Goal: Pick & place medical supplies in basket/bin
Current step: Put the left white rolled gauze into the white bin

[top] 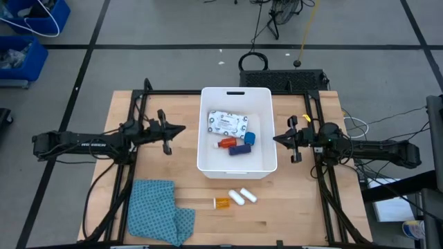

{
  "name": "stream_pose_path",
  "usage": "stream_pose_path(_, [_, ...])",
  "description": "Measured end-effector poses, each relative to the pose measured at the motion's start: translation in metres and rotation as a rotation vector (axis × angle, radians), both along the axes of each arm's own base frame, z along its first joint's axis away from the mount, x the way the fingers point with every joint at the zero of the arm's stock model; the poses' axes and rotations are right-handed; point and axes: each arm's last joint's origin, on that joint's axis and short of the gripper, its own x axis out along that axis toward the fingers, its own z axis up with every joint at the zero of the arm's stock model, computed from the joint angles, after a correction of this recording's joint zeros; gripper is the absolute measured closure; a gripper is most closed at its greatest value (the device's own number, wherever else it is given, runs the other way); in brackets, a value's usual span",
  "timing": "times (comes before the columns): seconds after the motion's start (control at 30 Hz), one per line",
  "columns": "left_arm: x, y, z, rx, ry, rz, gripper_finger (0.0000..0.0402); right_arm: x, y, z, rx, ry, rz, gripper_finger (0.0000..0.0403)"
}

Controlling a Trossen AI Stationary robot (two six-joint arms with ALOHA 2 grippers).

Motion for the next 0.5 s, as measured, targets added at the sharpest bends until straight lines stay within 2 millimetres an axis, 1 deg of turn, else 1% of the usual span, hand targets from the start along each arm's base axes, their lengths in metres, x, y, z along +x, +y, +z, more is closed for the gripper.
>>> stream_pose_path(0.33, [0.0001, -0.0022, -0.0004, 0.031, 0.007, -0.009, 0.0401, 0.0002, -0.0001, -0.0008, 0.004, 0.008, -0.003, 0.0403])
stream_pose_path(0.5, [0.0001, -0.0024, -0.0004, 0.035, 0.008, -0.016, 0.0388, 0.0, -0.0001, -0.0002, 0.0, 0.002, -0.003, 0.0403])
